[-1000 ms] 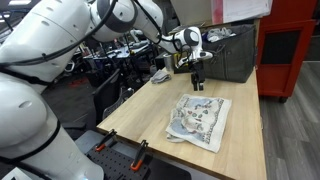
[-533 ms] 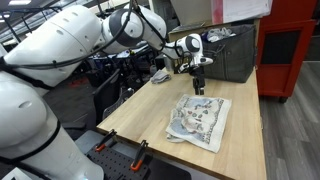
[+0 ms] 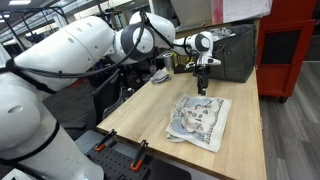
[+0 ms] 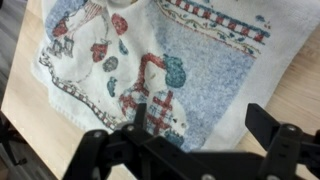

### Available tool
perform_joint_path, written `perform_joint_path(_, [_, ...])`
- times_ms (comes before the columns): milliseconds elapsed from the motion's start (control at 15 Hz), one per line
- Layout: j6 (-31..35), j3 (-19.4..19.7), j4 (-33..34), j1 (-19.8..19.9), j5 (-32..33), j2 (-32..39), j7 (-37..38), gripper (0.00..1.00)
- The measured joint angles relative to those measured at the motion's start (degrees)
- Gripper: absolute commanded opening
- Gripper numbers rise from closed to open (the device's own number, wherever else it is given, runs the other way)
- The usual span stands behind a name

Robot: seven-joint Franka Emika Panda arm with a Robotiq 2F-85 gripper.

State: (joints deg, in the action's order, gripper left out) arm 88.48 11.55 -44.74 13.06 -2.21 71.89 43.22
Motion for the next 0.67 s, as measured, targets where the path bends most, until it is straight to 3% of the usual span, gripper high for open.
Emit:
perform_joint_path(333, [-1.09, -2.36, 6.03, 3.30, -3.90, 3.72, 0.06, 1.00])
perform_joint_path(667, [-0.98, -3.12, 10.90, 2.76, -3.41, 7.10, 1.01, 1.00])
